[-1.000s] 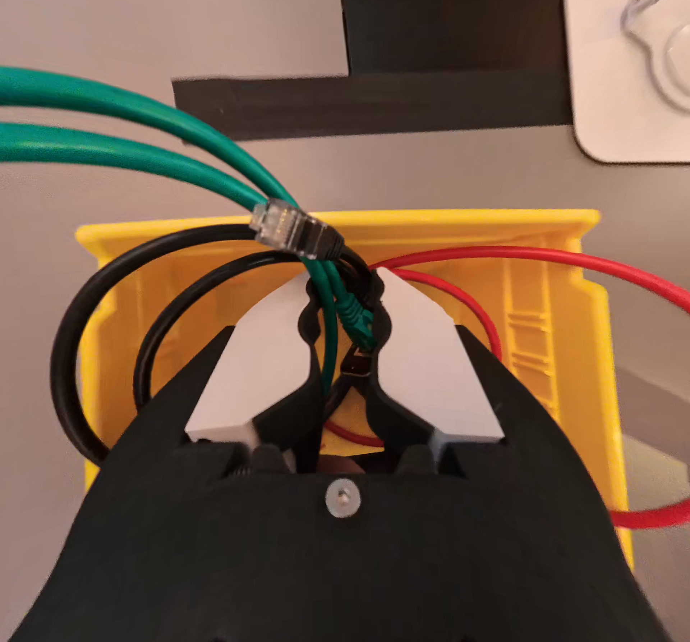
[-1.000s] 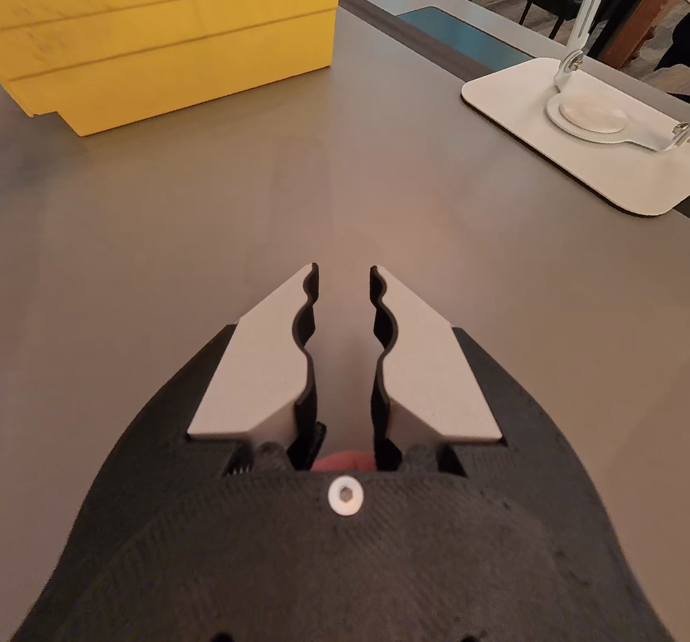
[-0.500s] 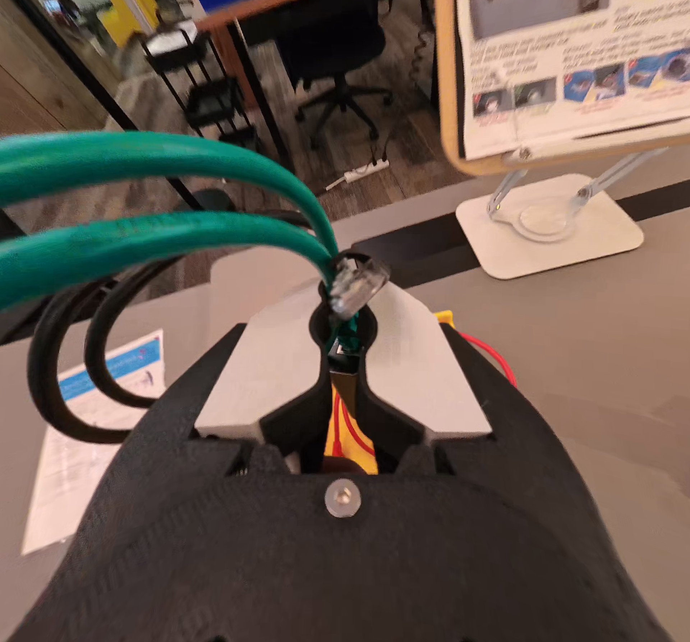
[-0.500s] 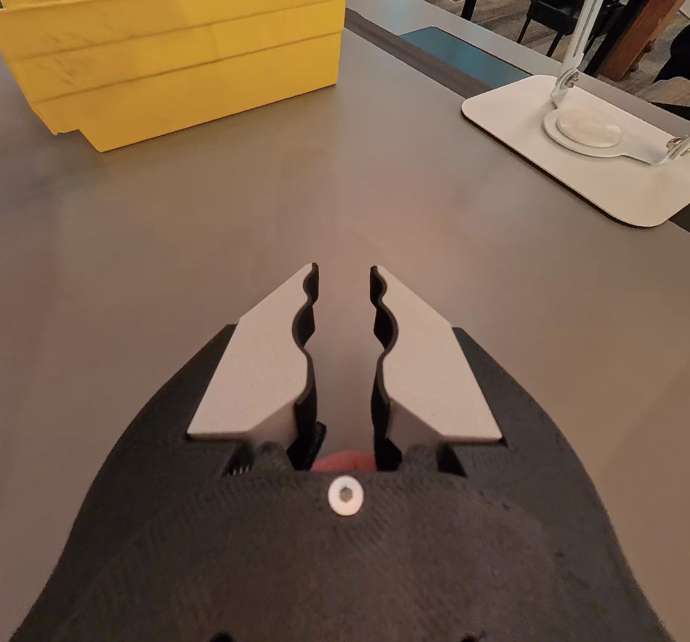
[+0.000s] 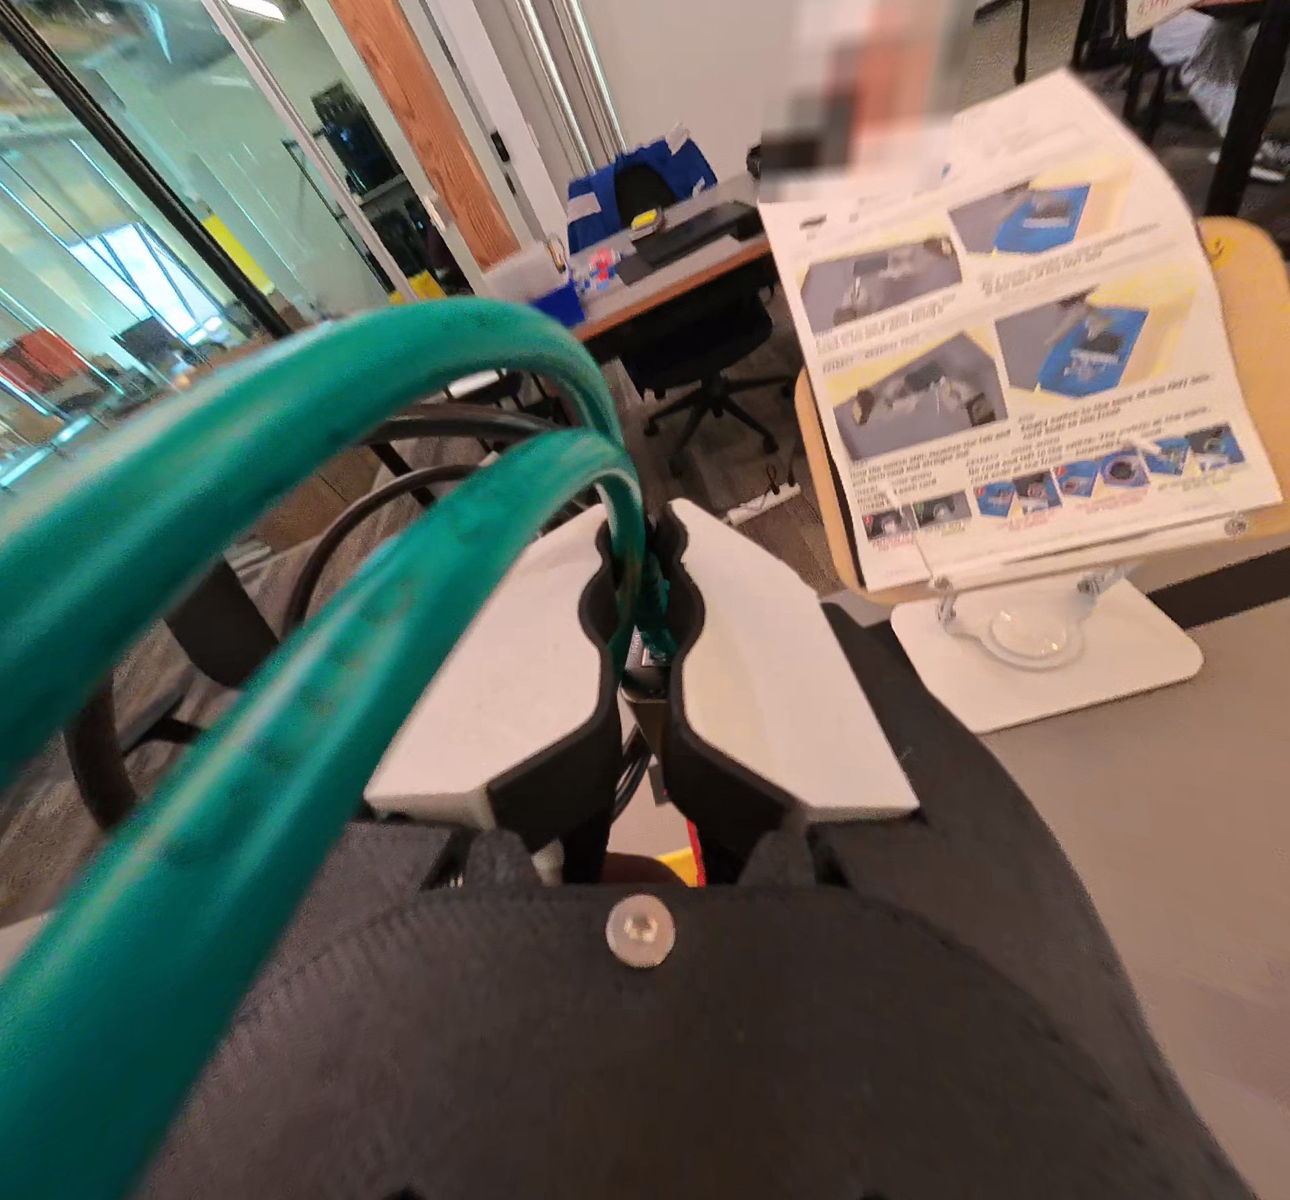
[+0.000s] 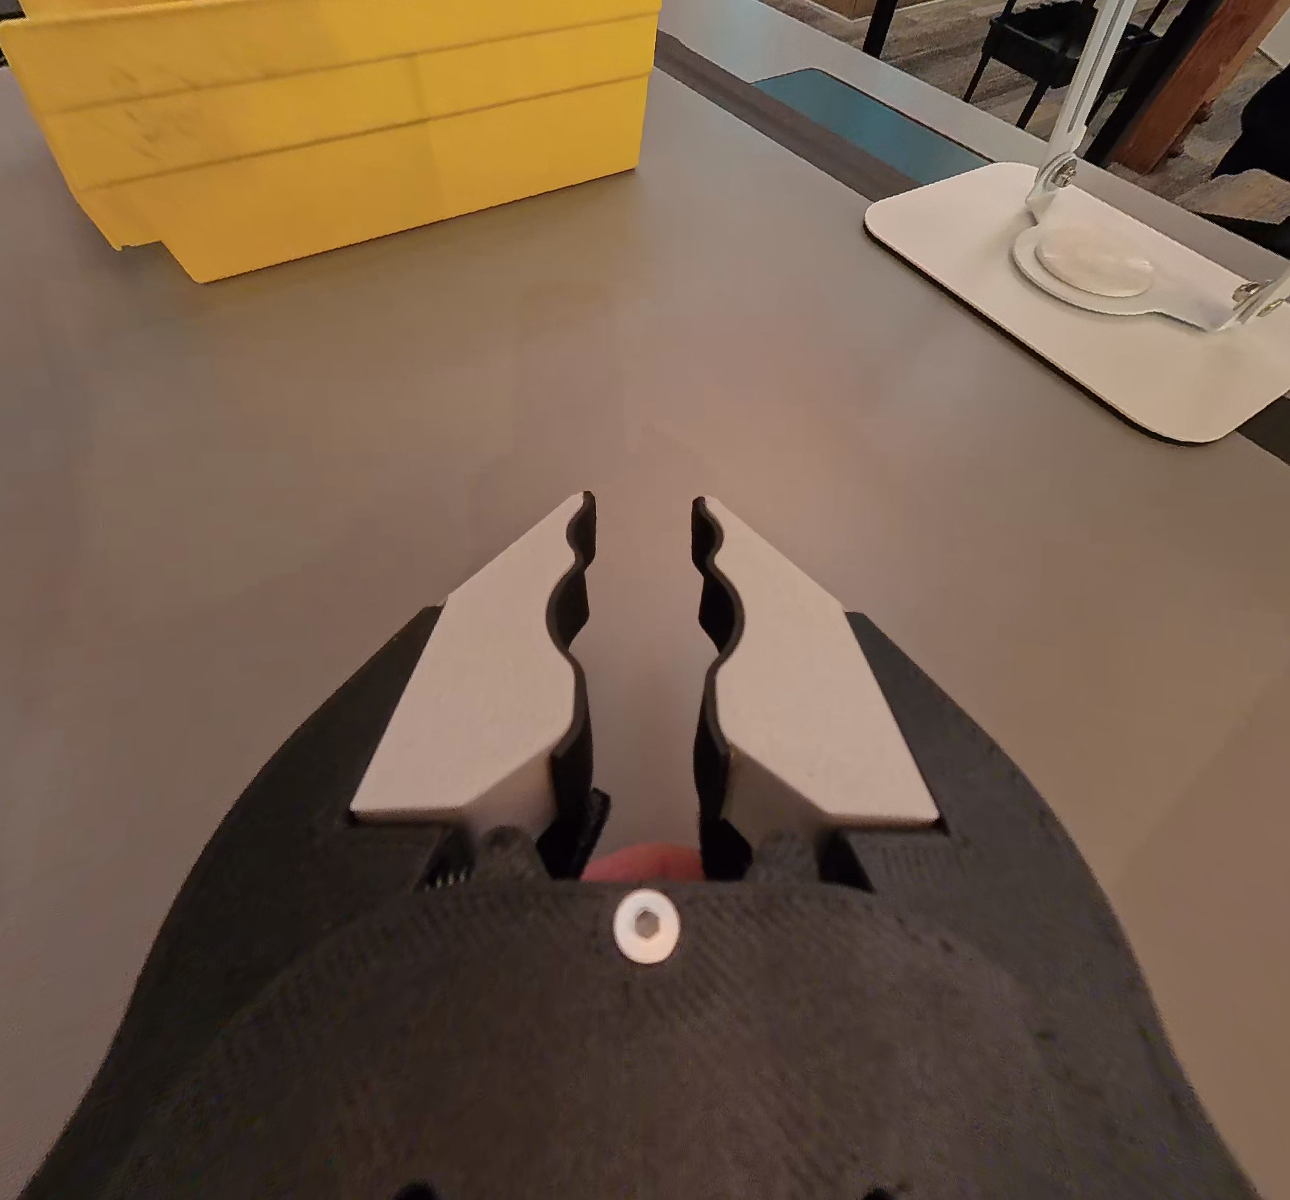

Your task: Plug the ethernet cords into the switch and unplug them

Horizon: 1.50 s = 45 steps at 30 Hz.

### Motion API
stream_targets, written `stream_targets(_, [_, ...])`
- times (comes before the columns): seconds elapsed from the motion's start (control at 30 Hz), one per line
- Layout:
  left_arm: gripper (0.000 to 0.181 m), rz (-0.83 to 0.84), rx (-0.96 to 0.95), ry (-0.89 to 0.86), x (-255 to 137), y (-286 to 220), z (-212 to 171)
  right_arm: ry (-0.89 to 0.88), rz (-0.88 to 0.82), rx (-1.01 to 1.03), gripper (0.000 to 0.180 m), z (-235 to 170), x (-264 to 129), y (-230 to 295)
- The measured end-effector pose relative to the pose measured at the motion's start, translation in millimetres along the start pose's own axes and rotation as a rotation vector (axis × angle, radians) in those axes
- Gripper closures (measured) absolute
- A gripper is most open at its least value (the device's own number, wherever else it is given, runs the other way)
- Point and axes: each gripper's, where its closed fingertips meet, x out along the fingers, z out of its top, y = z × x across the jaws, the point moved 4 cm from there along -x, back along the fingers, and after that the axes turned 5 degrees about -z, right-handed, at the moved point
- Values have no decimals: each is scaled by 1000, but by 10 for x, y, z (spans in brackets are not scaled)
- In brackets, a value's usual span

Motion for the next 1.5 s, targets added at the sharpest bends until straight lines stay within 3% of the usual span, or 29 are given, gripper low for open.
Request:
stream_targets(0.23, [173,-92,80,-109,-263,-382,775,-14,-17,7,154,26,-16,-52])
stream_targets(0.4, [172,-256,161,-80,-300,-994,814,-87,-39,117,154,124,-131,-221])
stream_targets(0.77, [171,-744,245,111,-11,-2468,-122,-375,-122,208,143,468,-572,-604])
stream_targets(1.03, [172,-1105,317,310,234,-3516,-986,-535,90,191,133,675,-711,-373])
stream_targets(1.13, [173,-1271,331,339,272,-3817,-1240,-494,222,240,118,631,-648,-287])
stream_targets(1.23, [172,-1399,373,376,253,-4027,-1425,-485,177,242,116,600,-616,-348])
stream_targets(1.4, [173,-1580,402,390,164,-4262,-1501,-384,222,201,126,491,-507,-267])
stream_targets(1.5, [171,-1657,420,414,110,-4384,-1527,-325,243,164,155,422,-438,-179])
